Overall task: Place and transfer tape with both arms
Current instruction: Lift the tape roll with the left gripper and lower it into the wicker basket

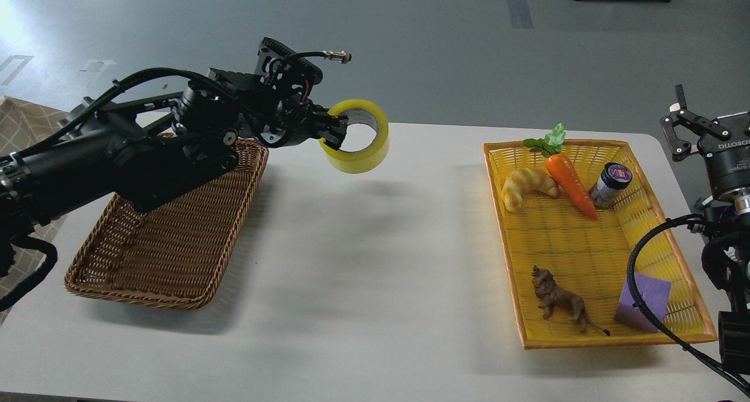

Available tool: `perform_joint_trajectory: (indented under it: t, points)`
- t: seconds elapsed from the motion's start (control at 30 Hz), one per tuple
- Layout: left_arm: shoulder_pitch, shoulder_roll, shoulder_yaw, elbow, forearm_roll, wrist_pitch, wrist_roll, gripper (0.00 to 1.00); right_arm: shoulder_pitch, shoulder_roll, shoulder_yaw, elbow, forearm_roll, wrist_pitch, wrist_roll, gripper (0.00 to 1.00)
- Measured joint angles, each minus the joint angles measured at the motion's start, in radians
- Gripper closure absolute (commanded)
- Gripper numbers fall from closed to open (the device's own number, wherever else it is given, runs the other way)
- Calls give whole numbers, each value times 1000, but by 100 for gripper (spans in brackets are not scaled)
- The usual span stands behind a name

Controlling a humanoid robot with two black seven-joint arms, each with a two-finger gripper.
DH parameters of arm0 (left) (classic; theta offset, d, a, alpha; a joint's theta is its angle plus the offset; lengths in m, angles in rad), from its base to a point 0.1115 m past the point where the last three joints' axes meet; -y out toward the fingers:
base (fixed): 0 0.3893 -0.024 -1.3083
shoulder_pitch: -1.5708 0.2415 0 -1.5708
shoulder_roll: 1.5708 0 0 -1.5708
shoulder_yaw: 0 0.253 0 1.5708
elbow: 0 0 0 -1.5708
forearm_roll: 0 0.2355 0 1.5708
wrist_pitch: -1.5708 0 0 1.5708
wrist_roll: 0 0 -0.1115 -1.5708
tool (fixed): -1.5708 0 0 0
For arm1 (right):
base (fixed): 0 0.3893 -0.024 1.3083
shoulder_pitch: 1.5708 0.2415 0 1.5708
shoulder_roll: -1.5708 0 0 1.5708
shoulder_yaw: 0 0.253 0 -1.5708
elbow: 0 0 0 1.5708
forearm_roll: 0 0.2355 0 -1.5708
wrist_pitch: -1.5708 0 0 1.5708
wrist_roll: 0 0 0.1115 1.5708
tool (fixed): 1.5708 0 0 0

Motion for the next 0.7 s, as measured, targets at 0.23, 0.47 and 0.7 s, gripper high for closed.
perform_joint_trajectory:
  t: [0.23,0.47,0.7]
  points:
    - [11,186,4,4,2,0,-112,100,-2,2,0,0,0,0,0,0]
    - [12,348,102,-1,8,0,-220,100,-5,9,-1,0,1,0,0,0]
    - [22,422,199,1,12,0,-250,100,-6,11,-1,0,1,0,0,0]
